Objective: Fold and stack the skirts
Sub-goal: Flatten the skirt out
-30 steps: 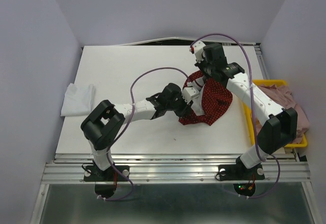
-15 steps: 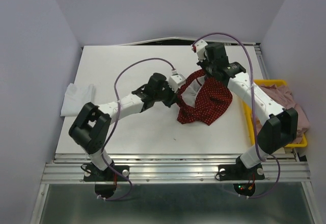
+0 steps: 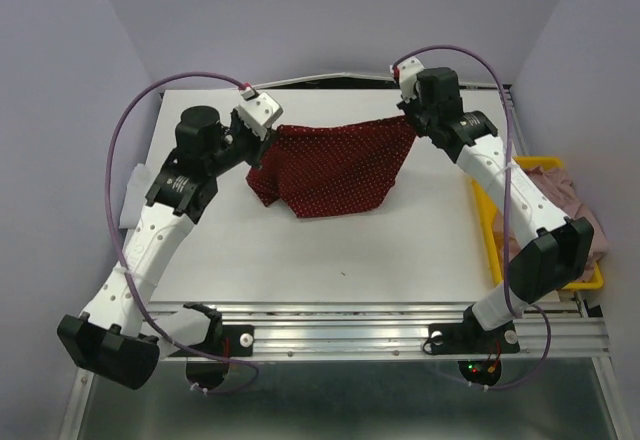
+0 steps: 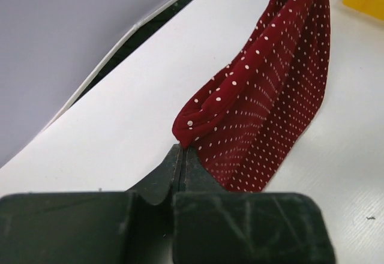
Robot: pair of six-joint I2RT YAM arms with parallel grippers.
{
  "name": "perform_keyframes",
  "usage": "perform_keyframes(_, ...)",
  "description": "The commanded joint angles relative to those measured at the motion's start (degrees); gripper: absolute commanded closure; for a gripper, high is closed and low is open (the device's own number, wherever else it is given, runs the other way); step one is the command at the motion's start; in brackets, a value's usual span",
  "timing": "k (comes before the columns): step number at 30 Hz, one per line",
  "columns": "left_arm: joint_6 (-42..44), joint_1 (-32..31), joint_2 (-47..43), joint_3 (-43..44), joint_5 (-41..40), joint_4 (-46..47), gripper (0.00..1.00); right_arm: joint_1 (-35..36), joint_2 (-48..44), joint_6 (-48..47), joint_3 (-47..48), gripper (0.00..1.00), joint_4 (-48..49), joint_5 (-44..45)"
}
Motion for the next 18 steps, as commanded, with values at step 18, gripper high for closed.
perform_keyframes(18, -1.98, 14.27, 29.76, 26.78, 3.80, 15.02, 1.00, -2.03, 26.49, -2.70, 34.24, 0.99, 19.84, 5.58)
